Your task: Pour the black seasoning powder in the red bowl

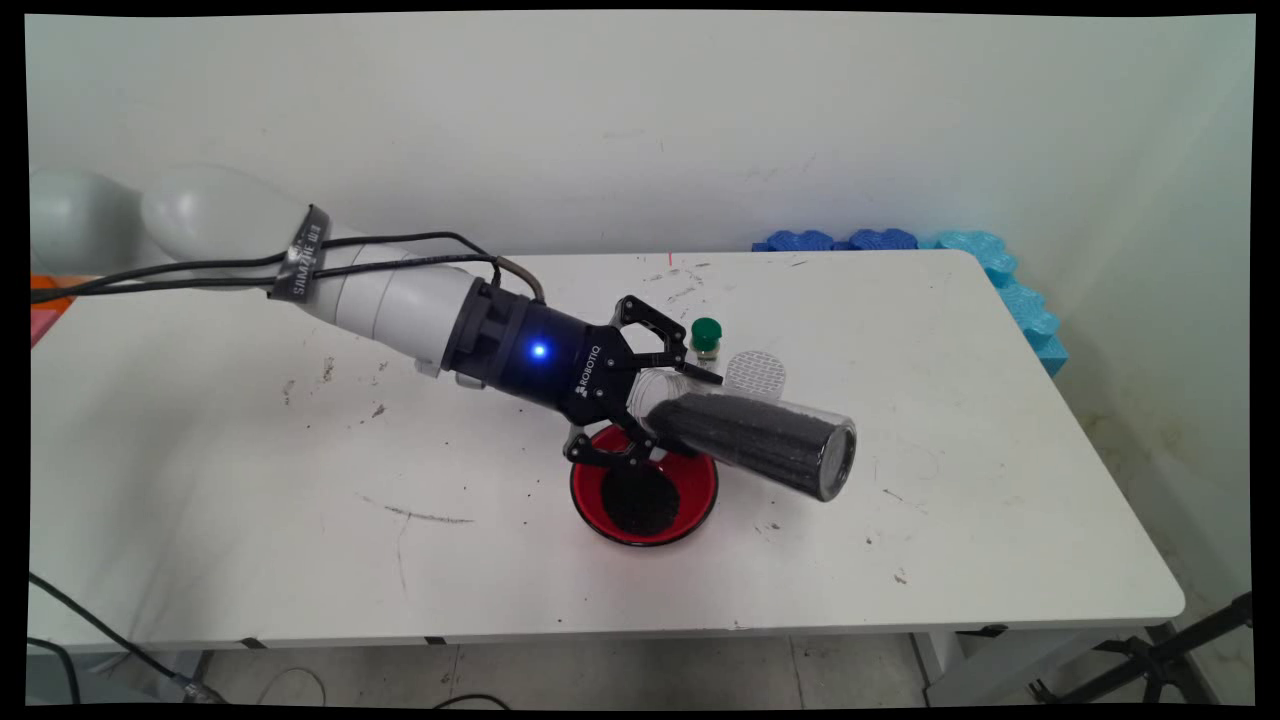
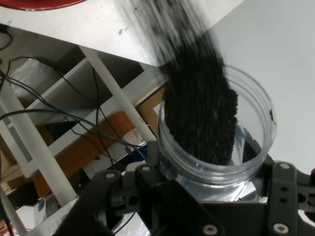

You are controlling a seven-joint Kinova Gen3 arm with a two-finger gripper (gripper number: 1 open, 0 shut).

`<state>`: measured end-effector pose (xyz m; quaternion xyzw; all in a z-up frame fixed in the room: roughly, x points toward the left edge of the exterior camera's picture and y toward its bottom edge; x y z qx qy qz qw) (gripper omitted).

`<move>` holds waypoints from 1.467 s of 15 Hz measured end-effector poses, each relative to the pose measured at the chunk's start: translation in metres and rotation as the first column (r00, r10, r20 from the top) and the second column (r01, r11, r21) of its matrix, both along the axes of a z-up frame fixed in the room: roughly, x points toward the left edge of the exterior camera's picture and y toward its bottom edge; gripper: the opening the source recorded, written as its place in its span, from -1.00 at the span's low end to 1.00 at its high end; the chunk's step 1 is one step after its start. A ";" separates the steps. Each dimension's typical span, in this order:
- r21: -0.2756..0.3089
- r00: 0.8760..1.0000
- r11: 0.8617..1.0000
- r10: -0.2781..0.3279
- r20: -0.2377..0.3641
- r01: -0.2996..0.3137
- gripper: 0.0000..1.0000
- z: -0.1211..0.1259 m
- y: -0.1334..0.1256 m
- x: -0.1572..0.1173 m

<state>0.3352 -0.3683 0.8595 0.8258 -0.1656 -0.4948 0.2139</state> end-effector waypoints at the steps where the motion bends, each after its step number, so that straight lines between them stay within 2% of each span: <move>1: 0.002 1.000 1.000 0.001 -0.002 -0.001 -1.00 0.000 0.000 0.000; 9: 0.008 1.000 1.000 0.004 -0.008 -0.004 -1.00 -0.006 0.003 0.000; 12: -0.016 1.000 1.000 -0.005 0.003 0.005 -1.00 -0.008 0.002 0.000; 15: -0.076 0.999 0.996 -0.038 0.030 0.041 -1.00 -0.009 0.000 0.001; 18: -0.170 0.993 0.980 -0.092 0.072 0.103 -1.00 -0.008 -0.002 0.001; 22: -0.290 0.977 0.937 -0.160 0.139 0.195 -1.00 -0.004 -0.005 0.002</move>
